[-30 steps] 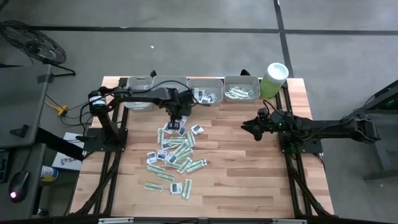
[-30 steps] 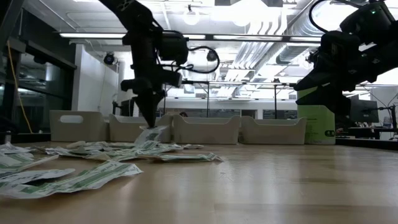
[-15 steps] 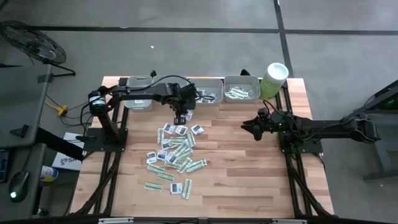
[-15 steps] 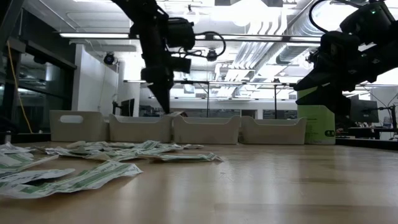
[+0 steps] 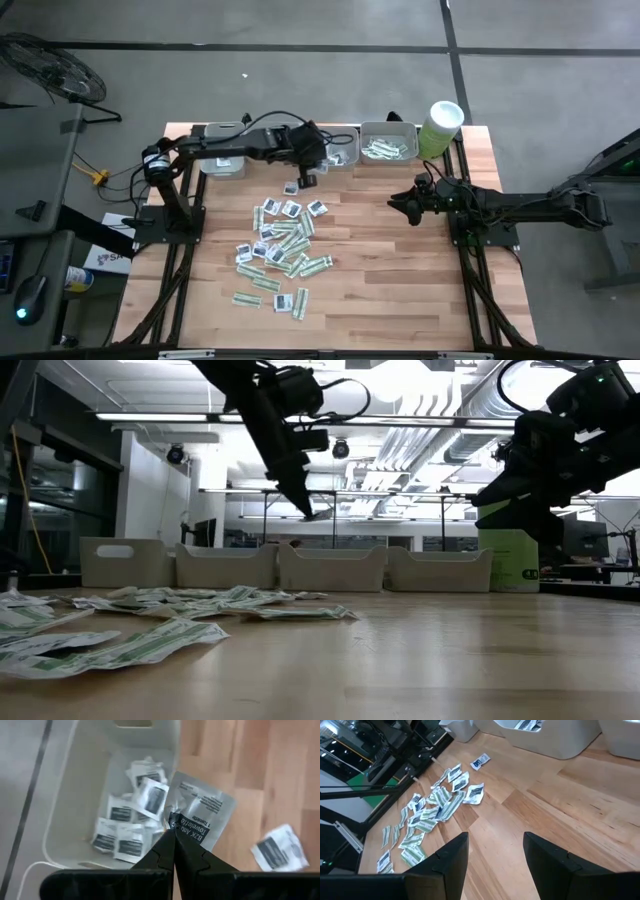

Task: Pick & Place First Aid Supplies
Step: Put the gray towelette pack into the middle right gray bin

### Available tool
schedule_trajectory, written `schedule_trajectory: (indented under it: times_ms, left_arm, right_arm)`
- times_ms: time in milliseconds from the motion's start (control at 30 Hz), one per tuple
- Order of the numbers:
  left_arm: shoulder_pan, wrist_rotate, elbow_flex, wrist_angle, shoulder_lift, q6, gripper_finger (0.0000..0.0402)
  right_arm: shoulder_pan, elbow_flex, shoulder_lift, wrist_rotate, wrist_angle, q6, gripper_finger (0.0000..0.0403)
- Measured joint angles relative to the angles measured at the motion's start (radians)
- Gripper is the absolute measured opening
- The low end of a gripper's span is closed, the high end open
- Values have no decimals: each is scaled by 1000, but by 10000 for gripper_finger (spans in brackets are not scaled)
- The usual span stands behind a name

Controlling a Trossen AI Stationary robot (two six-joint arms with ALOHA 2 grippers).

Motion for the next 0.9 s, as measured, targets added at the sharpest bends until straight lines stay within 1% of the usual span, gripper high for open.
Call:
schedule_trajectory:
  times_ms: [233, 467, 733, 900]
  left_arm:
    - [62, 7, 2, 67, 32, -11, 0]
    - [126, 51, 17, 48, 86, -29, 0]
    - [137, 57, 87, 58, 161, -27, 0]
    - [137, 48, 105, 54, 192, -32, 0]
  right_arm:
    - [0, 0, 0, 21, 0, -8, 183]
    - [0, 0, 0, 30, -2, -8, 183]
    - [0, 0, 0, 32, -8, -8, 183]
    - [0, 0, 0, 32, -8, -8, 183]
